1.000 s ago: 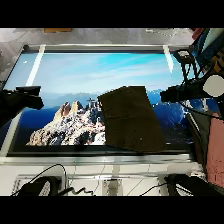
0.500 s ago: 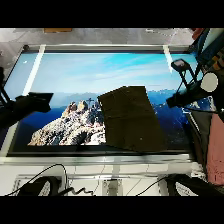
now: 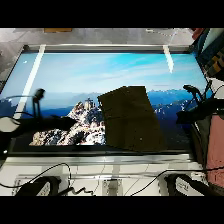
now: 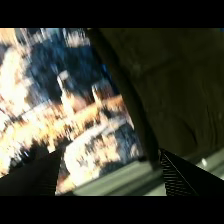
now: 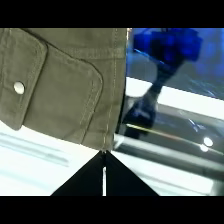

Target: Fold the clothes and pants, and hang the long-sleeved shirts on hangers.

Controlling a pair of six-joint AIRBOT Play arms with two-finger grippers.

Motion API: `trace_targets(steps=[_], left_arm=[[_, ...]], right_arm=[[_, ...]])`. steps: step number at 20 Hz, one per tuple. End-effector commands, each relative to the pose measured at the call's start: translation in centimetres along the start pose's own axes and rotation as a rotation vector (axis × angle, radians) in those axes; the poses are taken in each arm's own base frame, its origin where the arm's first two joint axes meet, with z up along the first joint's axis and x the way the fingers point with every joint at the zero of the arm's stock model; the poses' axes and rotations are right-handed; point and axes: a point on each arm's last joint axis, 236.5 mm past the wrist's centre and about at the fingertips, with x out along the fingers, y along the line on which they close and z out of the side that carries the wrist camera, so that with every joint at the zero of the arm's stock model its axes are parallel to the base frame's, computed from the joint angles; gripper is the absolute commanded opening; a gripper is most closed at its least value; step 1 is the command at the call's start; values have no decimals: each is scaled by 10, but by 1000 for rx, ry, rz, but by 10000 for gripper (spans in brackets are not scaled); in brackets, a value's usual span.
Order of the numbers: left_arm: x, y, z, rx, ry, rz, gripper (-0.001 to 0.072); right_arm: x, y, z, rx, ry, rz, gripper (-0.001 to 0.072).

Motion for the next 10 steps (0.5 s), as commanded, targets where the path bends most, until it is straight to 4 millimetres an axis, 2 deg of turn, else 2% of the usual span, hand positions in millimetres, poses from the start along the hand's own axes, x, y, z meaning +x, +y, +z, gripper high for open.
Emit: trace_targets(steps=[1, 3, 6, 8, 10], left_arm=[[45, -7, -67, -52, 223, -74, 709], [71, -23, -85, -50, 303, -119, 709], [117, -46, -87, -127, 294, -166, 710], [139, -45, -89, -170, 288, -150, 711], [150, -46, -97, -176, 340, -156, 711]], right_arm=[[3, -7, 15, 17, -76, 1, 20], [2, -11, 25, 18, -117, -18, 21], [1, -17, 36, 19, -165, -40, 21], [1, -19, 36, 18, -167, -49, 21], [-1, -24, 43, 17, -196, -69, 21]])
